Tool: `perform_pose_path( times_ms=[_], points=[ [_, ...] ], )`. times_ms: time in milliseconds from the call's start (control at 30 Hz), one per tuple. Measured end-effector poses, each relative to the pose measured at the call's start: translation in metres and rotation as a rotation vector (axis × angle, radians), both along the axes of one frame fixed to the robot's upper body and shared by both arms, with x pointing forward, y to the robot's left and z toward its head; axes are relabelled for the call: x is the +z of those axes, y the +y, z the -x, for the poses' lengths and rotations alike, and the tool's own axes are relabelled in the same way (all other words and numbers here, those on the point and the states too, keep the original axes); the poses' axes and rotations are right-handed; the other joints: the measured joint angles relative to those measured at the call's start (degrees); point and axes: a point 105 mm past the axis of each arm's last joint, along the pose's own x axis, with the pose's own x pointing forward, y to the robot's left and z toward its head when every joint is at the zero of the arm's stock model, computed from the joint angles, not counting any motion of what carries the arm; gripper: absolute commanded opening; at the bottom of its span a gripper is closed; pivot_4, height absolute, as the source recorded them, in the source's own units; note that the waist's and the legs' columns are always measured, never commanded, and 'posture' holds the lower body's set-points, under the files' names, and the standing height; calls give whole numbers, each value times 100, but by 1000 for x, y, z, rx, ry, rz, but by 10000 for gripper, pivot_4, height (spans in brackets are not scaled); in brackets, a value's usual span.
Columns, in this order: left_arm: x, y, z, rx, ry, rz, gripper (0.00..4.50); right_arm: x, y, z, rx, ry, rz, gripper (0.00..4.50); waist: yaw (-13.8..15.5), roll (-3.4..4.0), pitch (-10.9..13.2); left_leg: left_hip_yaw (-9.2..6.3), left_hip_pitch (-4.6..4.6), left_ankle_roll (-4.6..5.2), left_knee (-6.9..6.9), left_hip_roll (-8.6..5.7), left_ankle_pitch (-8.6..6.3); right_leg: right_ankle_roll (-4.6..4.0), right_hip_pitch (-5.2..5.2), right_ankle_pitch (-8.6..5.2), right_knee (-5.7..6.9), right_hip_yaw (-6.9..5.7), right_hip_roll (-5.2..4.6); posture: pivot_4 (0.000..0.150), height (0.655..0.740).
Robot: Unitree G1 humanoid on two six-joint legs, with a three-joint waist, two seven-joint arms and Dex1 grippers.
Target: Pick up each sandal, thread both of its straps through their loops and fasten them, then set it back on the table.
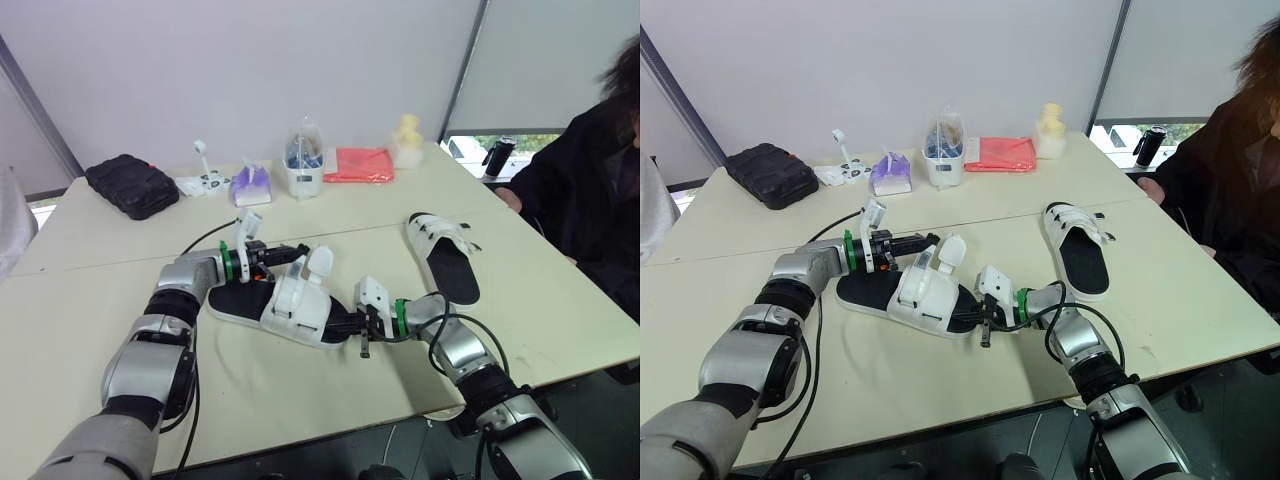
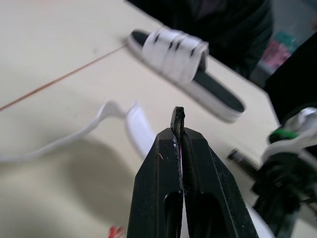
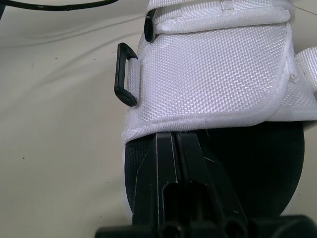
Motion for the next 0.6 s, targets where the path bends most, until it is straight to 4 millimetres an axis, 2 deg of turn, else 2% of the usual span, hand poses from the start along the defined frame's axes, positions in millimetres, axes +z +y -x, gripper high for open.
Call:
perform_pose_path(
  times_ms=[133,267,433,533,600],
  points=[
    [-19,1,1,-7,5,-114,583,0,0,0,-6,2,0,0,10,-1,-1,0,1,0,1,0,0,0,3,0,1,-1,0,1500,7400],
    [-25,1,2,-11,5,-149,19645,0,0,0,-7,0,0,0,7,-2,-1,0,1,1,2,0,0,1,3,0,2,-1,0,1500,7400],
    [-20,-2,0,-7,9,-118,44233,1,1,0,-4,-4,-2,0,-6,-2,-1,0,1,1,2,0,0,2,1,-1,2,-1,1,1500,7400],
    [-17,5,-2,22,19,-105,44233,2,2,-1,-2,-5,-2,0,-15,-2,-1,0,-1,1,2,1,0,2,-2,-1,5,0,2,1500,7400],
    [-9,23,-4,75,30,-75,44233,3,3,-1,2,-7,-2,0,-31,-2,0,0,-5,1,1,4,0,2,-9,-1,7,0,5,1500,7400]
  ],
)
